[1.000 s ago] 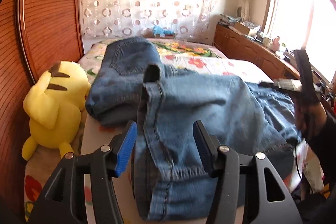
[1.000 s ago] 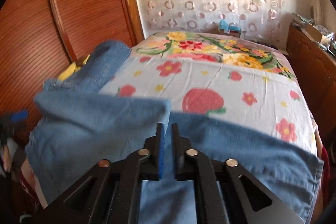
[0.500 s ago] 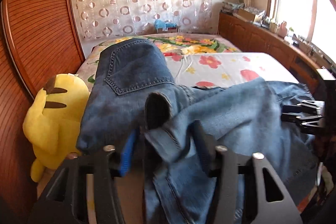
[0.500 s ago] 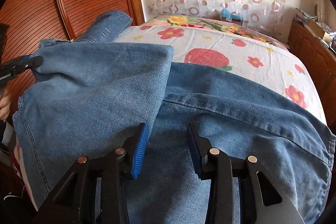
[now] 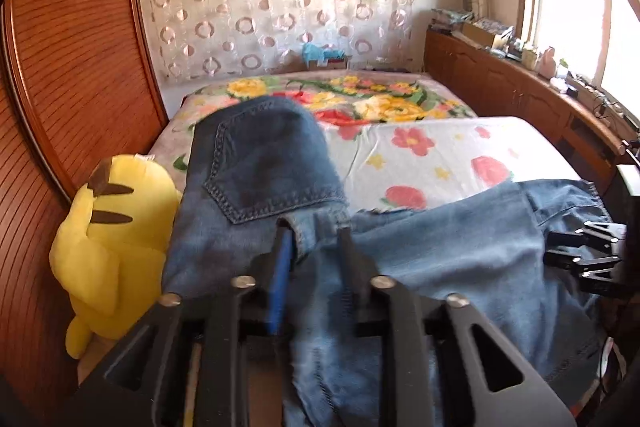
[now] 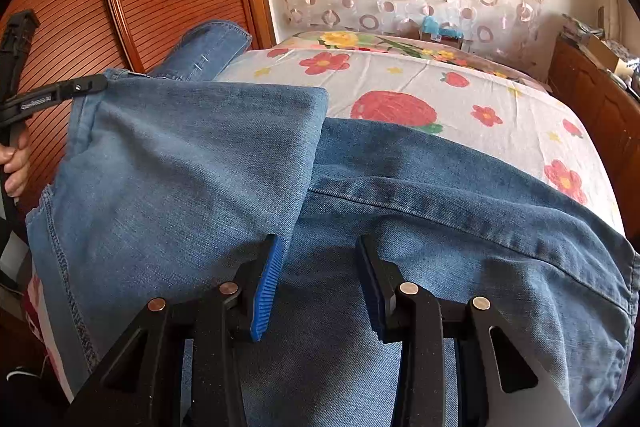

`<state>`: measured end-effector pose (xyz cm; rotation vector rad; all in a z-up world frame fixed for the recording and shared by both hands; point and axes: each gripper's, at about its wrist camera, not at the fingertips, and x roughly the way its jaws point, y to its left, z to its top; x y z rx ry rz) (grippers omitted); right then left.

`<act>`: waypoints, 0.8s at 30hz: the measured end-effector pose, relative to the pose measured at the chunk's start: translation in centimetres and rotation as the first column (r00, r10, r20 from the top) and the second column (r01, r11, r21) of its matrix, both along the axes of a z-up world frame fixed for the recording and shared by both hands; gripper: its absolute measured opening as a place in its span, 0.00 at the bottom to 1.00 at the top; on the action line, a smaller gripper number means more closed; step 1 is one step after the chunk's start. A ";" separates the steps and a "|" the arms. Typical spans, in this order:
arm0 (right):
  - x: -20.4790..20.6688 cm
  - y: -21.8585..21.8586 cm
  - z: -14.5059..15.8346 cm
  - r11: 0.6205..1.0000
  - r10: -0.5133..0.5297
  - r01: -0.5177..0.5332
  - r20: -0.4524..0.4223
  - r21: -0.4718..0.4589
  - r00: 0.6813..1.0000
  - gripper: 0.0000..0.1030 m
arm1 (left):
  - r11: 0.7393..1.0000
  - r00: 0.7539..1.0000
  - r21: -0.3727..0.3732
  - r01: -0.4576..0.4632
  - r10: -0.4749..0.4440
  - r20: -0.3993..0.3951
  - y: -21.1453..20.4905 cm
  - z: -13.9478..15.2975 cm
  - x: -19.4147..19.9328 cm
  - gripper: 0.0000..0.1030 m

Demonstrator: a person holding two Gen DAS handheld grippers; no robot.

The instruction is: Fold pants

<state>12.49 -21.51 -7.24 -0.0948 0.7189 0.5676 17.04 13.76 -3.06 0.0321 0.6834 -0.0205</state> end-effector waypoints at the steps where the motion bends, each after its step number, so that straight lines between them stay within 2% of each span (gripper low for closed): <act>1: 0.0 0.0 0.0 1.000 0.000 0.000 0.000 0.000 1.000 0.39 | 1.000 1.000 0.002 0.006 -0.006 0.012 -0.3 0.4 -0.3 0.45; 4: 0.1 0.1 -0.1 1.000 0.000 0.000 -0.001 0.000 1.000 0.39 | 0.999 0.998 0.004 0.037 -0.038 0.042 -1.5 1.3 -1.3 0.53; 5: 0.1 0.1 -0.1 1.000 0.000 0.000 0.000 0.000 1.000 0.39 | 0.999 0.998 0.004 0.051 -0.051 0.043 -1.9 1.5 -1.7 0.60; 6: 0.1 0.1 -0.1 1.000 0.000 0.000 -0.001 0.000 1.000 0.39 | 0.998 0.997 -0.001 0.063 -0.063 0.045 -2.3 1.5 -2.1 0.77; 7: 0.1 0.1 -0.1 1.000 0.000 0.000 0.000 0.000 1.000 0.39 | 0.997 0.996 -0.012 0.071 -0.071 0.053 -2.6 1.4 -2.4 0.84; 16: 0.3 0.3 -0.2 1.000 0.003 -0.003 0.006 -0.015 1.000 0.40 | 0.993 0.995 -0.061 0.101 -0.101 0.018 -6.1 -0.4 -4.3 0.85; 24: 0.3 0.3 -0.4 1.000 0.005 -0.005 0.008 -0.020 1.000 0.40 | 0.990 0.991 -0.054 0.133 -0.133 0.008 -8.4 -1.3 -5.0 0.85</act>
